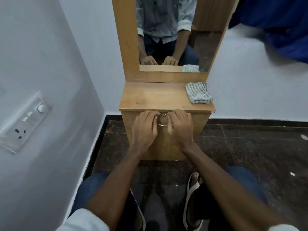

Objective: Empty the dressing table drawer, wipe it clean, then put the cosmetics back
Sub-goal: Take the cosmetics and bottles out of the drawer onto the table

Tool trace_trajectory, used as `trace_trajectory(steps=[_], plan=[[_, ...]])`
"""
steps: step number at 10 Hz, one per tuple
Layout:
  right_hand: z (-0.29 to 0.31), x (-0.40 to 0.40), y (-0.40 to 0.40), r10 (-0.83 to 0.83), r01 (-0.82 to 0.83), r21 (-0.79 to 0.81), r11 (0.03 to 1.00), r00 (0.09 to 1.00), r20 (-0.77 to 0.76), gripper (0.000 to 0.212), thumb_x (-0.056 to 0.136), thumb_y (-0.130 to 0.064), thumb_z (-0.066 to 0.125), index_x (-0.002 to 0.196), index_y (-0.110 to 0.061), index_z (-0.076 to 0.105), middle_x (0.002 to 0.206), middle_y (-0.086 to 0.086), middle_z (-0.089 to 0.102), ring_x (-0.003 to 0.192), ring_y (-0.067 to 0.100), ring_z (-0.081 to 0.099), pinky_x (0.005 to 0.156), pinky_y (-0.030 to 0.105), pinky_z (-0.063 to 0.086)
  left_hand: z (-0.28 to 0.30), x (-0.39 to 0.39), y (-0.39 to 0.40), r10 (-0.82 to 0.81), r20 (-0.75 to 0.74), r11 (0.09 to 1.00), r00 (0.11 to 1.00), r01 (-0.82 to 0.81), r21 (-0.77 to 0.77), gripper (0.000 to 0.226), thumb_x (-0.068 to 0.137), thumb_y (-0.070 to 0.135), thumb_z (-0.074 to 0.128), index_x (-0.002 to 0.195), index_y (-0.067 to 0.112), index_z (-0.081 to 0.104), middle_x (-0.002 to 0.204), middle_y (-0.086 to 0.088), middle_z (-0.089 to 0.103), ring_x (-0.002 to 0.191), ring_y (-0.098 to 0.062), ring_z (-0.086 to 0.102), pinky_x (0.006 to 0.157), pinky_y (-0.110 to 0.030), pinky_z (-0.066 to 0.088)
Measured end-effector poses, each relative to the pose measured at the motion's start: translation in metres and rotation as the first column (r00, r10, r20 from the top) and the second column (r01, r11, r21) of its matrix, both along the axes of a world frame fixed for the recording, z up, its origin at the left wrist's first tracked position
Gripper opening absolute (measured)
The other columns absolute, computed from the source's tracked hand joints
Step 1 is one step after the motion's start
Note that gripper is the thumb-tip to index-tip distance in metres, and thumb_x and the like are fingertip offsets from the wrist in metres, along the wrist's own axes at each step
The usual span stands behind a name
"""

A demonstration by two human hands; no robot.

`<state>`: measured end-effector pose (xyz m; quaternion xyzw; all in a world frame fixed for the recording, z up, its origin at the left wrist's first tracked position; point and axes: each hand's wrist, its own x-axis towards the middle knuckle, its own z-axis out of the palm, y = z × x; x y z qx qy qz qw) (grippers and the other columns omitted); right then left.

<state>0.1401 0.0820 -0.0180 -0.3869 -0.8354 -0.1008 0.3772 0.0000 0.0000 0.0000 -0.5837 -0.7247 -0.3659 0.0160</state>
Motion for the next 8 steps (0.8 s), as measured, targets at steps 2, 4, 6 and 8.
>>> trace_trajectory(steps=[2, 4, 6, 8], plan=[[-0.004, -0.014, 0.003, 0.000, 0.019, -0.214, 0.977, 0.996, 0.090, 0.011, 0.089, -0.015, 0.059, 0.083, -0.020, 0.067, 0.075, 0.000, 0.070, 0.069, 0.026, 0.065, 0.075, 0.041, 0.039, 0.001, -0.012, 0.019, -0.056, -0.087, 0.998, 0.995, 0.057, 0.006, 0.029, 0.103, 0.027, 0.052, 0.116, 0.017, 0.077, 0.110, -0.002, 0.074, 0.105, -0.023, 0.066, 0.092, -0.040, 0.052], [0.007, -0.013, -0.004, 0.057, 0.018, -0.358, 0.934, 0.978, 0.199, 0.007, 0.085, -0.015, 0.059, 0.080, -0.019, 0.063, 0.077, 0.003, 0.070, 0.073, 0.032, 0.066, 0.071, 0.038, 0.038, 0.004, -0.018, 0.017, -0.071, -0.077, 0.996, 0.994, 0.075, 0.041, 0.031, 0.100, 0.029, 0.052, 0.110, 0.017, 0.079, 0.106, -0.002, 0.074, 0.100, -0.020, 0.065, 0.088, -0.036, 0.053], [0.025, 0.002, -0.023, 0.118, -0.024, -0.432, 0.902, 0.974, 0.193, 0.013, 0.088, -0.018, 0.061, 0.077, -0.018, 0.068, 0.070, 0.002, 0.070, 0.065, 0.029, 0.065, 0.060, 0.030, 0.038, 0.006, -0.009, 0.018, -0.083, -0.107, 0.994, 0.991, 0.091, 0.068, 0.033, 0.097, 0.027, 0.053, 0.105, 0.010, 0.080, 0.105, -0.008, 0.074, 0.099, -0.028, 0.066, 0.087, -0.041, 0.052], [0.034, 0.017, -0.040, 0.172, -0.170, -0.077, 0.983, 0.985, 0.026, 0.018, 0.083, -0.017, 0.068, 0.068, -0.018, 0.057, 0.060, 0.000, 0.057, 0.051, 0.022, 0.052, 0.053, 0.030, 0.028, 0.008, -0.006, 0.015, -0.133, -0.043, 0.990, 0.990, 0.130, -0.062, 0.032, 0.104, 0.040, 0.054, 0.112, 0.020, 0.079, 0.099, 0.001, 0.078, 0.094, -0.023, 0.073, 0.085, -0.036, 0.054]])
